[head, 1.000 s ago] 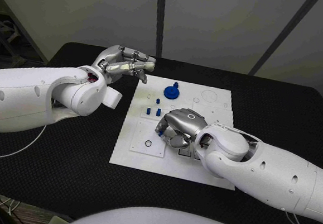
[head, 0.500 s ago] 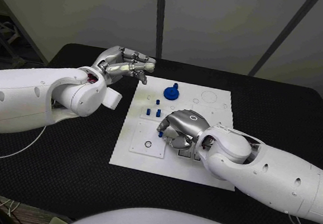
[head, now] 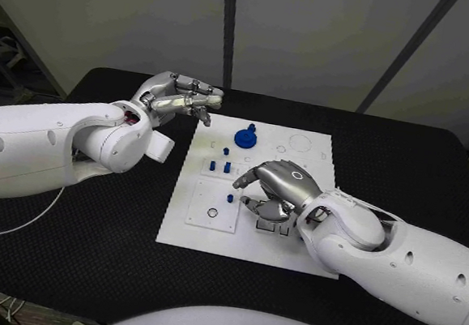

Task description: Assemble the parts on the task board

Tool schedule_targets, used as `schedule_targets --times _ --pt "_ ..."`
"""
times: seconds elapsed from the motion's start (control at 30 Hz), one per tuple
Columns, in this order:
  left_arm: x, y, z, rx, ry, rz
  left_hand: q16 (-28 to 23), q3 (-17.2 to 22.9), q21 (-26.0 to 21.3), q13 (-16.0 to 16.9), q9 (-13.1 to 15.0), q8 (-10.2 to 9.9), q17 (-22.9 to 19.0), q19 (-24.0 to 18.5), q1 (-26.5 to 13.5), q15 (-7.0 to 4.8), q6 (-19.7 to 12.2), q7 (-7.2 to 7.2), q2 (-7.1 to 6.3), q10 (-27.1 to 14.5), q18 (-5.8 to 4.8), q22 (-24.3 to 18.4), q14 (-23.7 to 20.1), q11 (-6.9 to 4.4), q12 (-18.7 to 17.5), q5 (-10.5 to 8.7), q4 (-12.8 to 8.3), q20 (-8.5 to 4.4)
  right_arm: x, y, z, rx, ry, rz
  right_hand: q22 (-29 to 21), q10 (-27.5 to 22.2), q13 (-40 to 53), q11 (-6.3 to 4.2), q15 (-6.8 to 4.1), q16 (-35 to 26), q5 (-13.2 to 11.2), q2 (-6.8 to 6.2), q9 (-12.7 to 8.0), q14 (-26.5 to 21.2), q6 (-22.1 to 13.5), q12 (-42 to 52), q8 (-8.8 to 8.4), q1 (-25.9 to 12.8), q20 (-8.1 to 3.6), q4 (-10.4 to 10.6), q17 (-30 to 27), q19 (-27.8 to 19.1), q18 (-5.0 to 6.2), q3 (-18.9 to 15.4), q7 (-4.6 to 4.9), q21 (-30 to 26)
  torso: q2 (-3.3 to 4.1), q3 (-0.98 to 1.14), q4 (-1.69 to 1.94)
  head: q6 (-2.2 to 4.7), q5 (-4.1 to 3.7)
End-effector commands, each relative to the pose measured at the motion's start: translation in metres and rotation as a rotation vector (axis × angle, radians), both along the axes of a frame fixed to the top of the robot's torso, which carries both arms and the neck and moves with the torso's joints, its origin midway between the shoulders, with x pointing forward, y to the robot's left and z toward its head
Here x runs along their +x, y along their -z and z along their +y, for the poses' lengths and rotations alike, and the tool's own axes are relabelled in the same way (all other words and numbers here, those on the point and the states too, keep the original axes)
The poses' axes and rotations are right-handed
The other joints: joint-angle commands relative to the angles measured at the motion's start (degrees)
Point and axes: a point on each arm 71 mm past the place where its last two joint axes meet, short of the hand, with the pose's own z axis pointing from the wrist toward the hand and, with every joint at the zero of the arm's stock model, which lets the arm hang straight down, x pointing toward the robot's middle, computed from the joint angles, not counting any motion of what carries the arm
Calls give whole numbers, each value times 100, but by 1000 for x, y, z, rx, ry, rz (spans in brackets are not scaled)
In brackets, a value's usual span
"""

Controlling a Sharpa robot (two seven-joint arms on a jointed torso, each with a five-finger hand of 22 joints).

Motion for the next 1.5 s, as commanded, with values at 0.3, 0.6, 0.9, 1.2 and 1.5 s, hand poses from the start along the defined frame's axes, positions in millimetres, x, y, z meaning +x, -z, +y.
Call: schedule_targets --times 0.3,0.6,0.9,1.2,1.5 --pt "0 0 -3 -32 37 18 -84 -41 -73 11 -12 -39 -29 -2 -16 3 -17 51 53 -71 -62 -31 -96 23 -40 15 -19 9 26 -27 -61 -30 130 67 8 -12 -8 8 0 -19 53 -87 5 95 -21 72 28 -94 -28 67 -10 24 80 -149 -17 5 -25 -18 -21 88 -175" --pt "1 1 -5 -41 47 19 -98 -39 -89 14 -12 -42 -35 -6 6 3 -19 50 65 -77 -60 -40 -106 22 -38 19 -30 10 40 -28 -79 -110 175 38 -58 -170 -28 1 -8 -27 57 -126 -3 93 -80 74 6 -75 -37 65 -43 -19 94 -255 -69 -53 -5 -12 9 132 -191" --pt "0 1 -5 -42 47 20 -102 -38 -94 15 -12 -42 -37 -5 14 3 -18 50 71 -78 -59 -42 -108 22 -37 19 -34 9 49 -23 -79 -160 190 38 -81 -211 -31 3 -7 -36 55 -110 -7 88 -103 79 1 -42 -37 56 -60 -36 99 -265 -88 -74 1 -17 -2 127 -182" --pt "0 1 -4 -42 46 20 -107 -37 -99 17 -12 -42 -39 -5 20 2 -18 51 77 -79 -58 -45 -109 22 -36 20 -37 9 55 -17 -75 -191 197 50 -76 -177 -20 -7 -13 -38 39 -52 2 88 -75 134 23 -5 -41 61 -71 -26 98 -254 -87 -72 0 -15 -12 101 -168" --pt "0 1 -4 -41 47 21 -110 -36 -103 18 -12 -43 -41 -3 25 2 -19 53 88 -81 -58 -48 -109 23 -36 20 -37 9 60 -14 -71 -205 198 55 -20 -32 -1 -37 -36 -30 23 21 21 91 -3 263 54 34 -58 74 -76 29 83 -219 -80 -30 -8 -15 -6 84 -167"
